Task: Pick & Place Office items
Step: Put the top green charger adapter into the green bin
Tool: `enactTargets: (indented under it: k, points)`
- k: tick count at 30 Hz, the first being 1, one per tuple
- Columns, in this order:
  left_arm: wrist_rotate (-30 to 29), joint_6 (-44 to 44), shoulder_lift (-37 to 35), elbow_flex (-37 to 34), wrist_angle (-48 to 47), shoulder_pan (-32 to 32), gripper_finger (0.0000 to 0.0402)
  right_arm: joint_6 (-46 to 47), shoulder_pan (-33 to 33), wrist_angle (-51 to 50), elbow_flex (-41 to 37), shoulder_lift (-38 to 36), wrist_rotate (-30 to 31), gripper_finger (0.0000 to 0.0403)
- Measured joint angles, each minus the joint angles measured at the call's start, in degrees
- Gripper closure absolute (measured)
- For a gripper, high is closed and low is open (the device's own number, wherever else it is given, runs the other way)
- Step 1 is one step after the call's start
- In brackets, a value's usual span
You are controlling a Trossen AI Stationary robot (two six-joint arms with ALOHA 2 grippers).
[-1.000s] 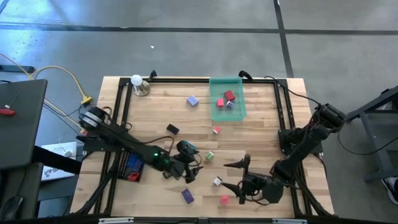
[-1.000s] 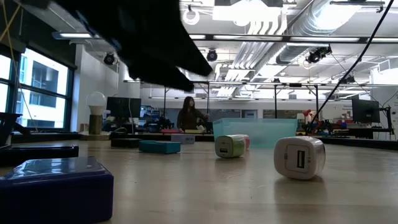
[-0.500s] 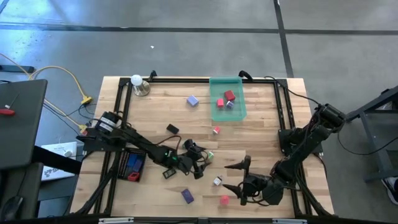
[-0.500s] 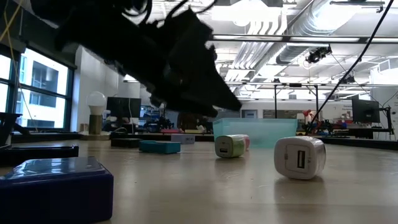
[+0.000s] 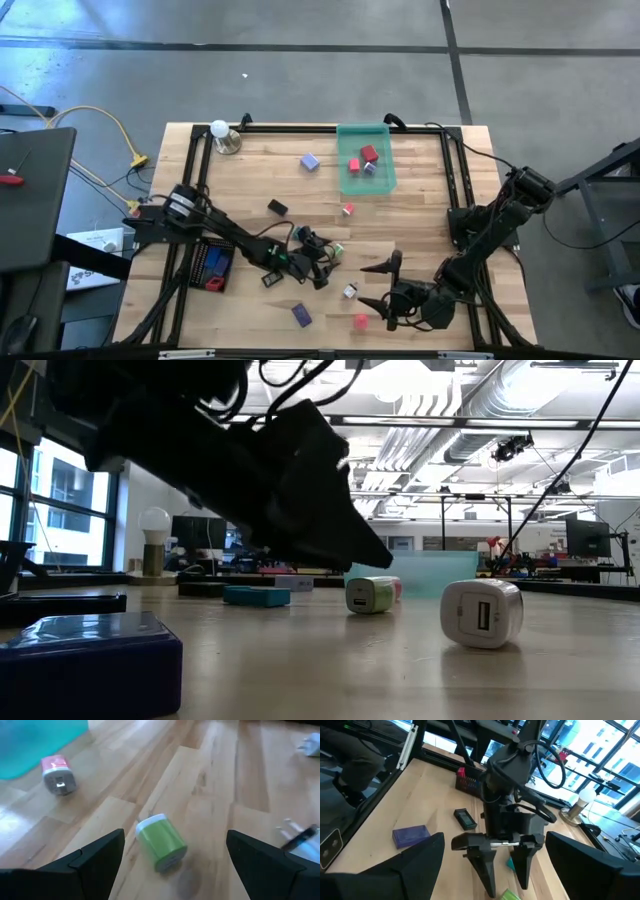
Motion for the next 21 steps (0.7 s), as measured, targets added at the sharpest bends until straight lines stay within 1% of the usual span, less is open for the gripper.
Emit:
enactTargets:
  k: [2, 5, 7, 16, 21]
  points:
    - [-0.94, 1.42, 1.08, -0.01, 2.2, 0.0, 0.0059, 0.03, 0.0, -0.11, 0.0, 0.01, -0.02, 0.0066]
    - [-3.04, 1.86, 1.58, -0.03, 3.26, 0.0, 0.0059, 0.02, 0.0, -0.35, 0.0, 0.01, -0.06, 0.0066]
    - [-3.42, 1.87, 1.58, -0.01, 3.64, 0.28, 0.0059, 0.02, 0.0, -0.36, 0.0, 0.01, -0.06, 0.0066]
    - [-2.11, 0.77, 1.88, -0.01, 3.42, 0.59, 0.006, 0.02, 0.0, -0.38, 0.0, 0.01, -0.03, 0.0066]
    - [-1.94, 0.75, 3.9, -0.02, 3.9, 0.64, 0.006, 0.39, -0.55, -0.4, 0.0, 0.01, -0.31, 0.0066]
